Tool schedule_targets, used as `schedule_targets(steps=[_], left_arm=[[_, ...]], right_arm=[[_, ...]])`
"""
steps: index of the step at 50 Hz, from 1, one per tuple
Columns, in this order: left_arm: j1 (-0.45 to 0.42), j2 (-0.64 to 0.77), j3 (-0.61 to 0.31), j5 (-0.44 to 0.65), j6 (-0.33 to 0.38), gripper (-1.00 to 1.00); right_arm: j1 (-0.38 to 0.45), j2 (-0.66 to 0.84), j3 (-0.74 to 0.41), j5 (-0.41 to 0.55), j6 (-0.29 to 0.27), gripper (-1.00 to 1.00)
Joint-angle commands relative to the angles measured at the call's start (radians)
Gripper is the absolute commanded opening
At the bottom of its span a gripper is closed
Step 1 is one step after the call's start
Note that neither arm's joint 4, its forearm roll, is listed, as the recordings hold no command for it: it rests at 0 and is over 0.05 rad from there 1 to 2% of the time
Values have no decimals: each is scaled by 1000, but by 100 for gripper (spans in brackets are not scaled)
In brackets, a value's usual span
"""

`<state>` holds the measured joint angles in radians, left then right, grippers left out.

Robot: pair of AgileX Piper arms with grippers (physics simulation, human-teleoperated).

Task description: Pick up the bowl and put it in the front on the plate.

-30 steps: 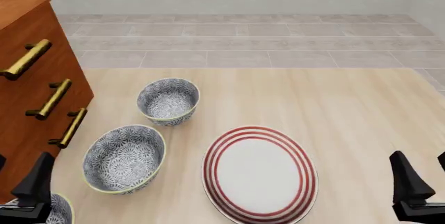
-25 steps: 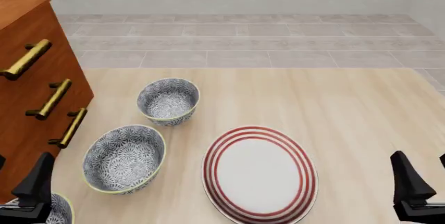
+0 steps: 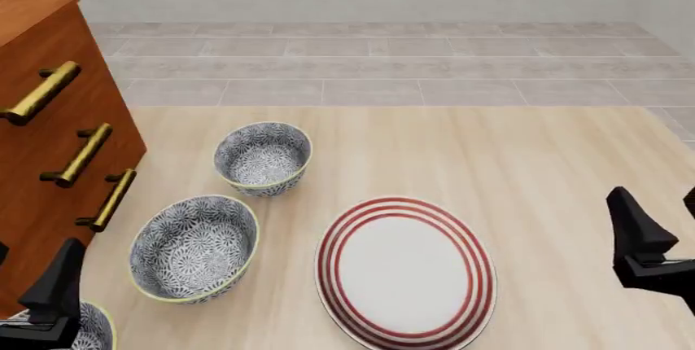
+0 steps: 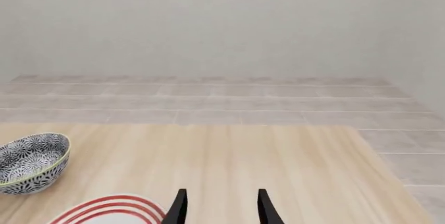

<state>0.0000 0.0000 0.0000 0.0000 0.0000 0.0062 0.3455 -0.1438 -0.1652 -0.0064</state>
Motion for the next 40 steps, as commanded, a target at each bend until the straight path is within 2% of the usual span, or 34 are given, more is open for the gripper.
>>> schedule_targets(steps=[1, 7, 8, 10, 11, 16, 21, 27, 36, 40], left_arm=[[0, 0, 0, 0, 0, 100], [0, 0, 0, 0, 0, 100], [0, 0, 0, 0, 0, 100], [0, 0, 0, 0, 0, 100], [0, 0, 0, 0, 0, 100], [0, 0, 0, 0, 0, 100], [0, 0, 0, 0, 0, 100], [0, 0, 0, 0, 0, 100], [0, 0, 0, 0, 0, 100], [0, 0, 0, 0, 0, 100]], right_arm=[[26, 279, -113, -103, -28, 100], [55, 339, -207, -64, -13, 100], [59, 365, -222, -62, -28, 100], [63, 376, -229, -64, -23, 100], [82, 428, -256, -62, -53, 100], [116, 507, -316, -57, -67, 100], [133, 554, -351, -59, -59, 100], [179, 606, -417, -41, -17, 100], [249, 698, -539, 11, -20, 100], [280, 750, -573, 22, -38, 100]])
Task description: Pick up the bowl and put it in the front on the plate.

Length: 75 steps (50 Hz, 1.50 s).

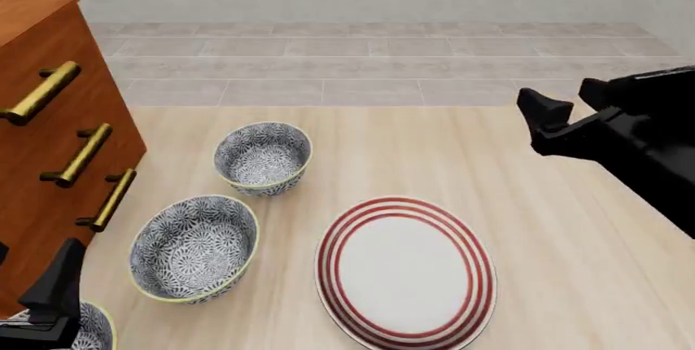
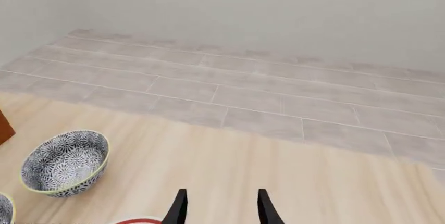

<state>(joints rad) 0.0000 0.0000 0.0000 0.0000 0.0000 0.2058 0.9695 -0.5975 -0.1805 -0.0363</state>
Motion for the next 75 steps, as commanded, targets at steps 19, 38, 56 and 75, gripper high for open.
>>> schedule_targets(steps=[19, 38, 56, 75], left_arm=[[0, 0, 0, 0, 0, 100], [0, 0, 0, 0, 0, 100], [0, 0, 0, 0, 0, 100], [0, 0, 0, 0, 0, 100]], right_arm=[[163, 329, -338, 127, -25, 100], [221, 529, -588, 264, 93, 100], [256, 702, -789, 346, 112, 100], [307, 856, -980, 440, 135, 100]])
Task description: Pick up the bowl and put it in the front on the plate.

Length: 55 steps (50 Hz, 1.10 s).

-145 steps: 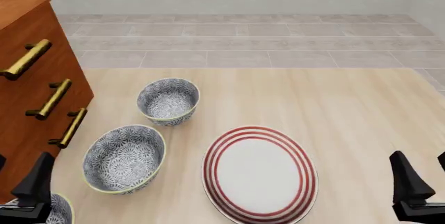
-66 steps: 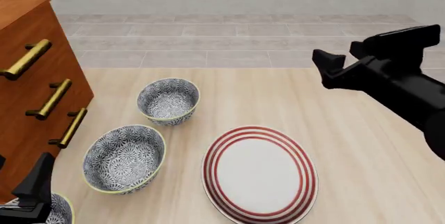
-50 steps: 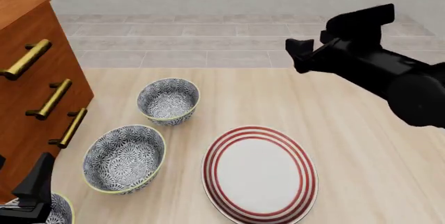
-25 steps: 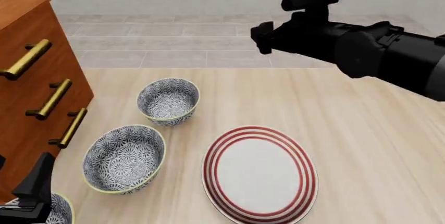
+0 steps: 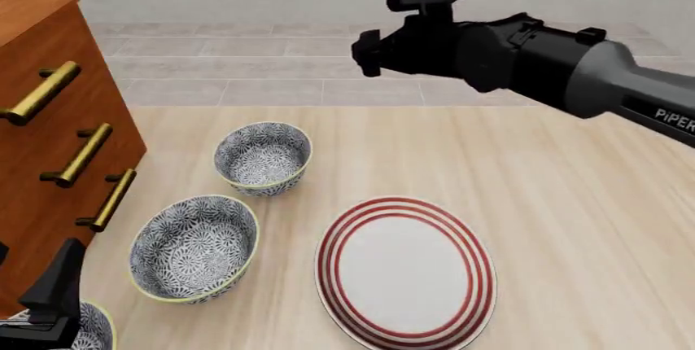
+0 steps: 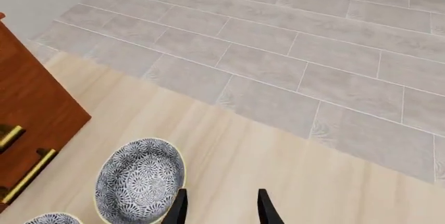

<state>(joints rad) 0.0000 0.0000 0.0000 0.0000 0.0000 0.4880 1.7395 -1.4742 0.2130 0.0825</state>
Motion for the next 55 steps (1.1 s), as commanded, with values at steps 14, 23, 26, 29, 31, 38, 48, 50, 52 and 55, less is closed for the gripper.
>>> schedule_targets(steps=[14, 23, 26, 29, 31, 38, 48, 50, 52, 55], left_arm=[[0, 0, 0, 0, 0, 100], [0, 0, 0, 0, 0, 100], [0, 0, 0, 0, 0, 100], [0, 0, 0, 0, 0, 100], [0, 0, 0, 0, 0, 100], [0, 0, 0, 0, 0, 100], [0, 0, 0, 0, 0, 100], [0, 0, 0, 0, 0, 100], [0, 0, 0, 0, 0, 100], [0, 0, 0, 0, 0, 100]], right_arm=[[65, 174, -186, 73, 41, 100], [81, 216, -205, 62, 56, 100], [84, 237, -218, 58, 64, 100], [86, 249, -225, 56, 66, 100], [90, 265, -231, 50, 73, 100], [97, 300, -252, 38, 88, 100], [110, 343, -281, 29, 105, 100], [110, 347, -283, 29, 104, 100], [111, 357, -292, 32, 103, 100], [111, 369, -302, 35, 101, 100]])
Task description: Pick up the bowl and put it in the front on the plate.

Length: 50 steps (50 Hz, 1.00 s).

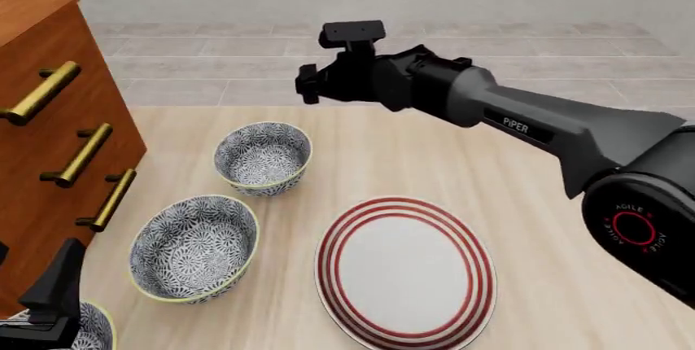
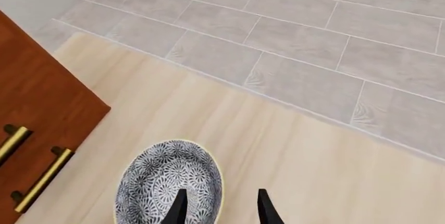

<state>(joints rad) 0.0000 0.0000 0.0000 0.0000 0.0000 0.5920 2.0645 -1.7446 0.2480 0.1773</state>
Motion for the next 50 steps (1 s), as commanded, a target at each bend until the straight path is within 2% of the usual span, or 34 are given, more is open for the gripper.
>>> schedule_targets(steps=[1, 50], left_arm=[[0, 0, 0, 0, 0, 100], [0, 0, 0, 0, 0, 100]], right_arm=[[6, 49, -35, 0, 6, 100], [-1, 212, -147, -4, 47, 100]])
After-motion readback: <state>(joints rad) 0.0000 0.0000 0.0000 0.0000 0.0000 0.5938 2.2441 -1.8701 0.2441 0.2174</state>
